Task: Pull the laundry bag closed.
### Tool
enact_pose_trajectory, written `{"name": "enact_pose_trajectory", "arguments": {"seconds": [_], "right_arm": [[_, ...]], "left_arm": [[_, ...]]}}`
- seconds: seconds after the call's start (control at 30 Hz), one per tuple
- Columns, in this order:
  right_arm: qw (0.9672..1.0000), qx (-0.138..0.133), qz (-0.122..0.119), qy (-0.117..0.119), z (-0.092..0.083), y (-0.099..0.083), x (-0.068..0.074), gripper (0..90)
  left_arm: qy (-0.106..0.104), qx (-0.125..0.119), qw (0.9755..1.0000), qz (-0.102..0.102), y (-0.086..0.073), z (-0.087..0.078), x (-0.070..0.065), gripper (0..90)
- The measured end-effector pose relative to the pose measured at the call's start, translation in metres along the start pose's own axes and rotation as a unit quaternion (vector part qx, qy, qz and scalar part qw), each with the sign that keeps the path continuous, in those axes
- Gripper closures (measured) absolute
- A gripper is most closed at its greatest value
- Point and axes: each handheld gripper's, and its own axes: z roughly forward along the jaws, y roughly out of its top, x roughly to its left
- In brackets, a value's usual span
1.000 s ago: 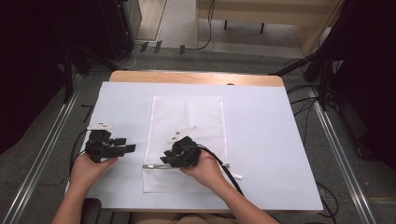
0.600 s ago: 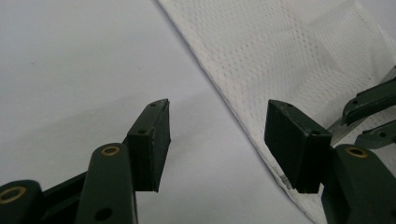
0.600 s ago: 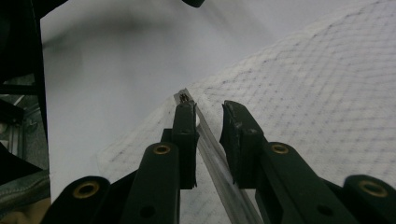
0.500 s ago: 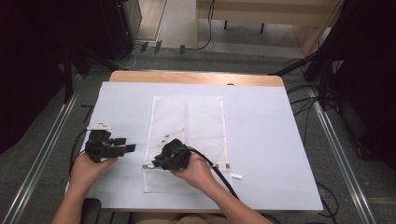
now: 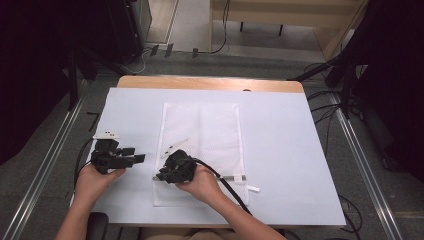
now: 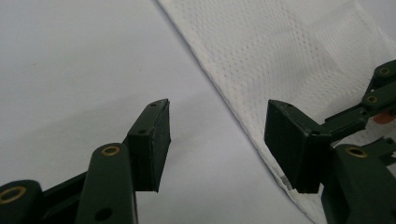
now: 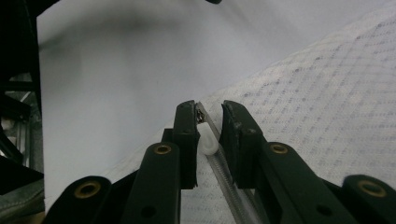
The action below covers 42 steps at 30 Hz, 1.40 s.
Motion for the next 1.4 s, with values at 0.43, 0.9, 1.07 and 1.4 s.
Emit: {"name": "enact_pose_trajectory", "arguments": {"seconds": [0.43,0.9,1.07,1.4], "right_arm": [[0.9998,0.019,-0.006,0.005,0.011,-0.003,-0.001,80.3],[0.9997,0.014,-0.018,0.003,0.013,-0.004,-0.001,77.5],[0.9999,0.008,-0.002,0.012,0.006,-0.001,-0.006,76.1],[0.9994,0.026,0.0,0.022,0.009,-0.002,-0.009,80.1]], "left_arm": [[0.0,0.001,1.0,0.001,0.0,0.0,0.0,41.4],[0.001,0.0,1.0,0.0,0.0,0.0,0.0,41.4],[0.001,-0.002,1.0,0.0,0.0,0.0,0.0,41.4],[0.002,-0.001,1.0,-0.001,0.0,0.0,0.0,41.4]]}}
